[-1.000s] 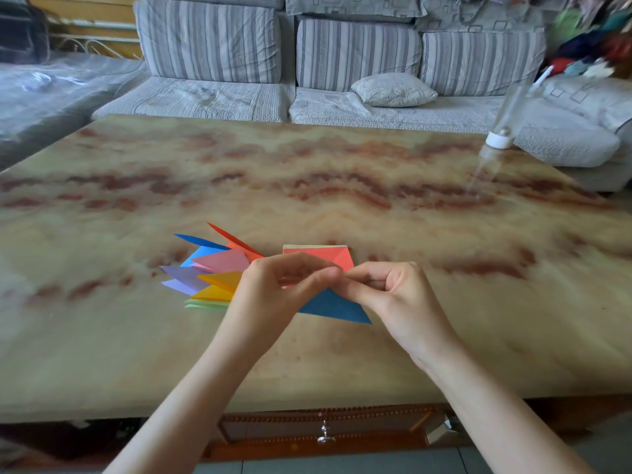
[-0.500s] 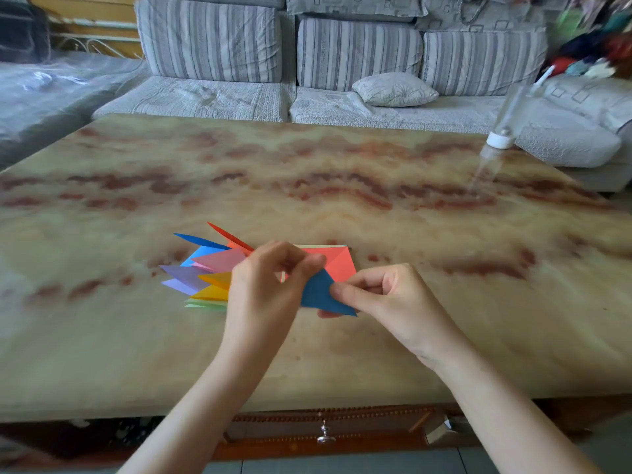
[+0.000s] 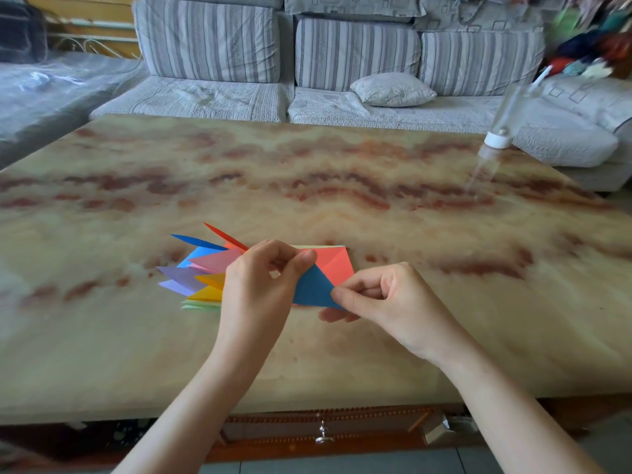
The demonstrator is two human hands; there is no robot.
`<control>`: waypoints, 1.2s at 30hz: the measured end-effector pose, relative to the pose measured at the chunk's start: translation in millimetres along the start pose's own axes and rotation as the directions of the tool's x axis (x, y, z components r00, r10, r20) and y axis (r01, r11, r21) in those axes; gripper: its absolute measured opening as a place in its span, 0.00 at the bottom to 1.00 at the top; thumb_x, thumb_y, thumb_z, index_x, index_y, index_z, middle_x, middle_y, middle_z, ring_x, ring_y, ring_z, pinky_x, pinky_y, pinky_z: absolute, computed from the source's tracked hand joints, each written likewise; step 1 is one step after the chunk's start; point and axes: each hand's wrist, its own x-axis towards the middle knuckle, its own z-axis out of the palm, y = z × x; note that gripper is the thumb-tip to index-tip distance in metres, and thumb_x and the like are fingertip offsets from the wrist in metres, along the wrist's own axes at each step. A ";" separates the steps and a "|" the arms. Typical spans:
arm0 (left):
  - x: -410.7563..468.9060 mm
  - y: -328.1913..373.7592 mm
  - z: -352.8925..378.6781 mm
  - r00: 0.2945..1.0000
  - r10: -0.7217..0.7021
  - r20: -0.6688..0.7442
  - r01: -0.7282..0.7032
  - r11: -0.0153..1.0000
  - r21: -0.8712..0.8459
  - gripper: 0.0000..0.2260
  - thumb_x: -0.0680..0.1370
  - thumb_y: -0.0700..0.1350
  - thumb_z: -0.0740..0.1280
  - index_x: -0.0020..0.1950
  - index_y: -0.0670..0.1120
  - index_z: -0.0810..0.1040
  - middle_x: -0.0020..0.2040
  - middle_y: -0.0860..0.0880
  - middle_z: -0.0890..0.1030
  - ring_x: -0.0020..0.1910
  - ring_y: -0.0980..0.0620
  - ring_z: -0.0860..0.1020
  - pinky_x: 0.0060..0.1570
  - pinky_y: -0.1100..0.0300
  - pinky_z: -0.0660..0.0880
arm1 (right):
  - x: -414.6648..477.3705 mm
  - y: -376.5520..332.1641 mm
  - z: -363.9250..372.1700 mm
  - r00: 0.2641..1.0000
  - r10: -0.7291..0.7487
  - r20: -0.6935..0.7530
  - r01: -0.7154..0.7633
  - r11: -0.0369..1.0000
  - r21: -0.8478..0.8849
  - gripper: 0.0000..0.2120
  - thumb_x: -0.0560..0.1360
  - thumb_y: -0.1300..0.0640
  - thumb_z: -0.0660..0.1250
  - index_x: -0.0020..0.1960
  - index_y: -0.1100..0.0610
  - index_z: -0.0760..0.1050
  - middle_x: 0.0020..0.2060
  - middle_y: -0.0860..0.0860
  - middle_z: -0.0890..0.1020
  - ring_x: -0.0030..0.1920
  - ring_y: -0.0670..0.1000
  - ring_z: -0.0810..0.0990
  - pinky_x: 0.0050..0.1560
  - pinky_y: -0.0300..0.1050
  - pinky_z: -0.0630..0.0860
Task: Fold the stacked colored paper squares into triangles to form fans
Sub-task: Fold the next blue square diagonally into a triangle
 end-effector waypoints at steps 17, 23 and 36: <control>6.9 -4.0 -6.7 1.000 -0.027 0.001 0.027 0.999 -0.025 0.09 0.75 0.47 0.69 0.35 0.47 0.79 0.29 0.55 0.77 0.30 0.61 0.72 0.32 0.71 0.67 | -2.9 0.0 -15.1 0.972 0.102 0.210 -0.130 0.984 0.123 0.14 0.74 0.75 0.63 0.56 0.65 0.79 0.48 0.59 0.85 0.51 0.53 0.84 0.54 0.43 0.79; 3.8 -0.3 -4.8 0.999 -0.006 0.047 0.009 0.999 -0.054 0.10 0.74 0.47 0.70 0.32 0.51 0.77 0.25 0.61 0.76 0.28 0.63 0.73 0.30 0.72 0.67 | 0.9 1.3 -15.3 0.998 0.056 0.014 -0.057 0.987 0.147 0.12 0.76 0.67 0.63 0.55 0.60 0.80 0.49 0.52 0.85 0.51 0.49 0.84 0.56 0.44 0.78; -1.1 -2.9 0.3 0.997 0.078 0.009 -0.078 0.997 0.013 0.07 0.75 0.46 0.70 0.36 0.48 0.79 0.33 0.55 0.81 0.35 0.60 0.76 0.37 0.69 0.69 | 6.4 5.6 2.3 0.992 -0.044 -0.118 0.055 0.993 0.100 0.04 0.71 0.64 0.71 0.38 0.64 0.80 0.34 0.55 0.84 0.36 0.46 0.81 0.41 0.35 0.74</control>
